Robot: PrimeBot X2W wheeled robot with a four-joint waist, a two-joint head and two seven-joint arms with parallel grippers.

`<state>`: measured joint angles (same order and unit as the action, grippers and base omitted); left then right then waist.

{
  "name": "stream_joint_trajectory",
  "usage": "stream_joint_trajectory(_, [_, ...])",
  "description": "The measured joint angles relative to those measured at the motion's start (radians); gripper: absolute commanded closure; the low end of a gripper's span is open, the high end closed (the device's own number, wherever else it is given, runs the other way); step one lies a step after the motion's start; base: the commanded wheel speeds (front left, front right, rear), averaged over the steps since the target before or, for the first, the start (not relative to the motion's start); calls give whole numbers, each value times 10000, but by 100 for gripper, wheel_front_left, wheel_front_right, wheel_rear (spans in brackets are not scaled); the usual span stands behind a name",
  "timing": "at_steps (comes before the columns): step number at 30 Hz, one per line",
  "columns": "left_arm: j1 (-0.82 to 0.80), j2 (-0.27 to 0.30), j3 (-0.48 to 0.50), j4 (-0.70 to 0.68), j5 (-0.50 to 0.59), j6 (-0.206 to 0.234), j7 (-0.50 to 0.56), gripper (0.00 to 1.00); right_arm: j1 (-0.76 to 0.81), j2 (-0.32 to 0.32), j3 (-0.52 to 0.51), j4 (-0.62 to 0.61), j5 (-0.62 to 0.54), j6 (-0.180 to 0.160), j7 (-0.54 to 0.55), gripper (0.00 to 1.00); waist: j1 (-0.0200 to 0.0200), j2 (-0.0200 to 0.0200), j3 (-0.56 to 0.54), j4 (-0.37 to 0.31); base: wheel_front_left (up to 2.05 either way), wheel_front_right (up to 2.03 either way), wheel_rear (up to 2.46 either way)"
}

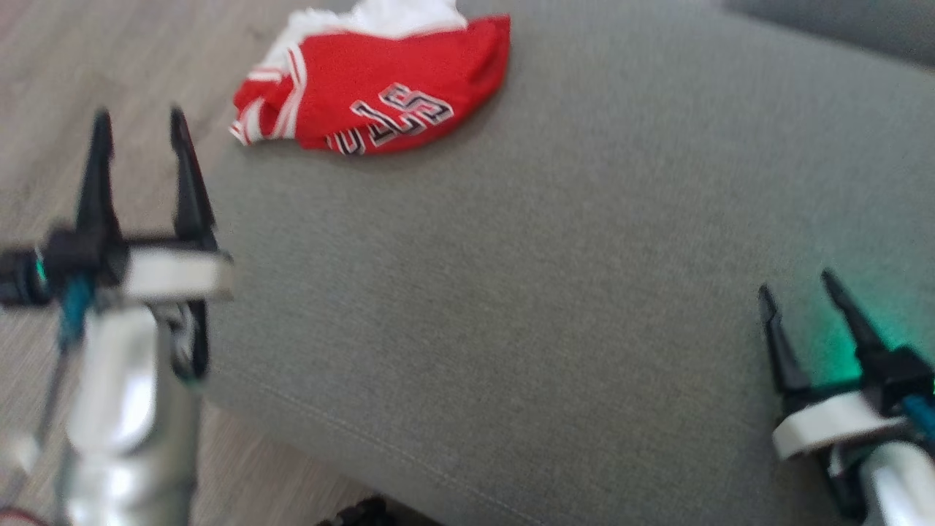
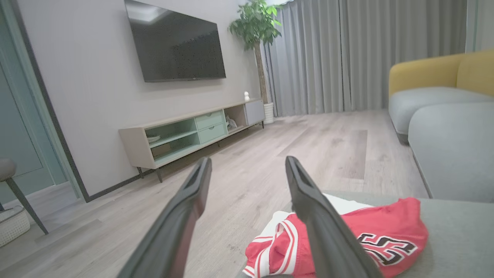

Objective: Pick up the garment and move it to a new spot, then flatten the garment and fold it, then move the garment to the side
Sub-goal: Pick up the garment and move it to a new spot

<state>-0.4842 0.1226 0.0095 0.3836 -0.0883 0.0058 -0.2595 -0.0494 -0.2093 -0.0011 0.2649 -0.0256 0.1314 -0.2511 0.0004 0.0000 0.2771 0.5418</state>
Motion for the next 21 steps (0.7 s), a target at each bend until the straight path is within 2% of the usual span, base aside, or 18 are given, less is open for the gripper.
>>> stream_joint_trajectory(4, [-2269,462,61,2435,-196,-477,508,0,-352,-731,144,-493,-38,0,-15,0,-1,0,892,-194,0,0,0])
stream_joint_trajectory(5, [-2269,462,61,2435,-196,-477,508,0,-352,-731,144,-493,-38,0,-15,0,-1,0,892,-194,0,0,0])
stream_joint_trajectory(11, [-5040,865,215,5417,-790,-1099,1519,0,-777,-1429,337,-1607,-109,0,-142,0,-3,0,2092,-760,0,0,0])
stream_joint_trajectory(14, [-5600,999,211,6635,-1001,-1216,1979,0,-869,-1628,355,-2182,-109,0,-127,0,-3,0,2537,-1123,0,0,0])
stream_joint_trajectory(17, [-5793,1181,151,7823,-1032,-1218,2945,0,-1020,-1714,353,-2652,-109,0,-105,0,-3,0,2908,-1493,0,0,0])
stream_joint_trajectory(21, [-5867,1248,215,8596,-1348,-1294,3390,0,-1088,-1747,272,-3267,-109,0,-50,0,-4,0,3419,-1837,0,0,0])
